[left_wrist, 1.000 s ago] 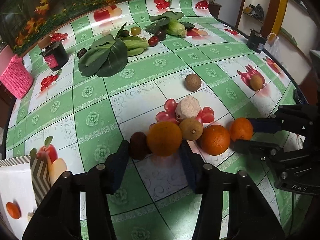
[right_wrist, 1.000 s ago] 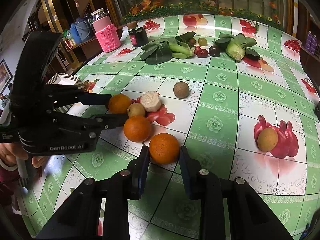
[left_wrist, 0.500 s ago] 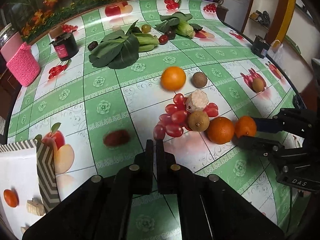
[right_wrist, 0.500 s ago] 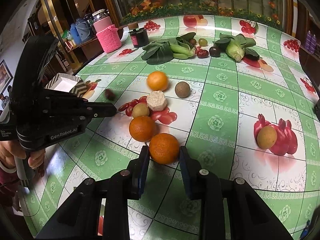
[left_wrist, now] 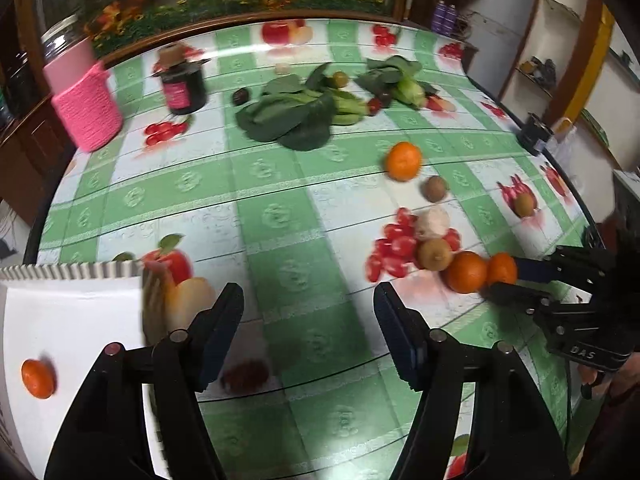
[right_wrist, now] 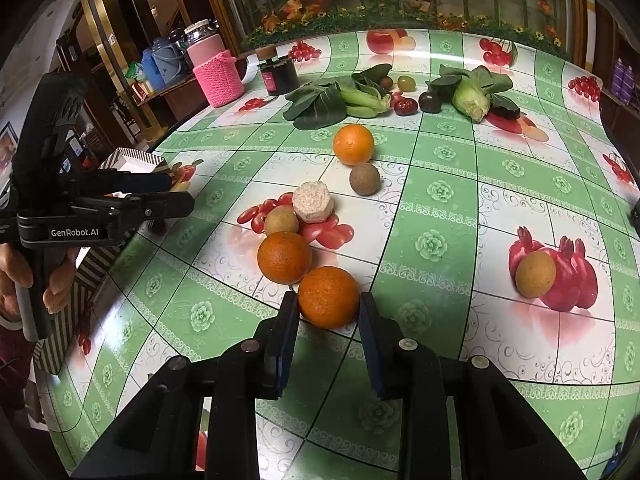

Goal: Organize fruits
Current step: 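Grasp the red date with the left tool while the right tool holds the orange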

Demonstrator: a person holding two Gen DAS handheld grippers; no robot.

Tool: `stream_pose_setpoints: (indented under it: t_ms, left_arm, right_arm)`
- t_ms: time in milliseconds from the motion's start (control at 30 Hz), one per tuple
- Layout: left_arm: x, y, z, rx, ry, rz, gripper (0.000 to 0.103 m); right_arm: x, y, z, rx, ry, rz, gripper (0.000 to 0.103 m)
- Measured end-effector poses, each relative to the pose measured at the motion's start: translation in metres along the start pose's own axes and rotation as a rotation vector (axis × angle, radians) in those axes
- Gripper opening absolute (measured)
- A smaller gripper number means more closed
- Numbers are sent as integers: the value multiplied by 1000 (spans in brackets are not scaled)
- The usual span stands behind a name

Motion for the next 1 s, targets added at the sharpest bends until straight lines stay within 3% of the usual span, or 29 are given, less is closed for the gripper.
stream_pose_setpoints:
  t_ms: [233,500,667,700,733,833,1000]
  left_arm:
    - [-50,-21,8,15,-119,-14,66]
    - [-70,-37,10,38,-162,16,66]
    - [-68,-40,13,43,-125,-5,65]
    - [-69,-42,13,47,-122,-16,57]
    - [-70,-43,12,52,-119,-30,42]
    - [-75,-44,11,42,-132,-27,17]
    - [-71,-43,12,36,-84,-60,15]
  right_arm:
    - [-1,-1,-1,4,-1,2,31]
    - [-2,-1,-1,2,-2,15,32]
    - [-5,-1,-1,-2,-12,15,32]
    - [-5,0,-1,-2,-10,14,32]
    - [-4,0,-1,-2,-7,11,31]
    - [-3,-1,-1,-3,-5,7,31]
    - [-3,0,-1,-4,-10,4,31]
Point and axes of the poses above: each gripper's, at about its wrist camera, not at the fingertips, and y roughly against the way its jaws point, x to its left, z to its top, the point moved 3 cm from there along -y, roughly the way its jaws point, and after that the axes turned 3 degrees about y, right-handed, at the moved point
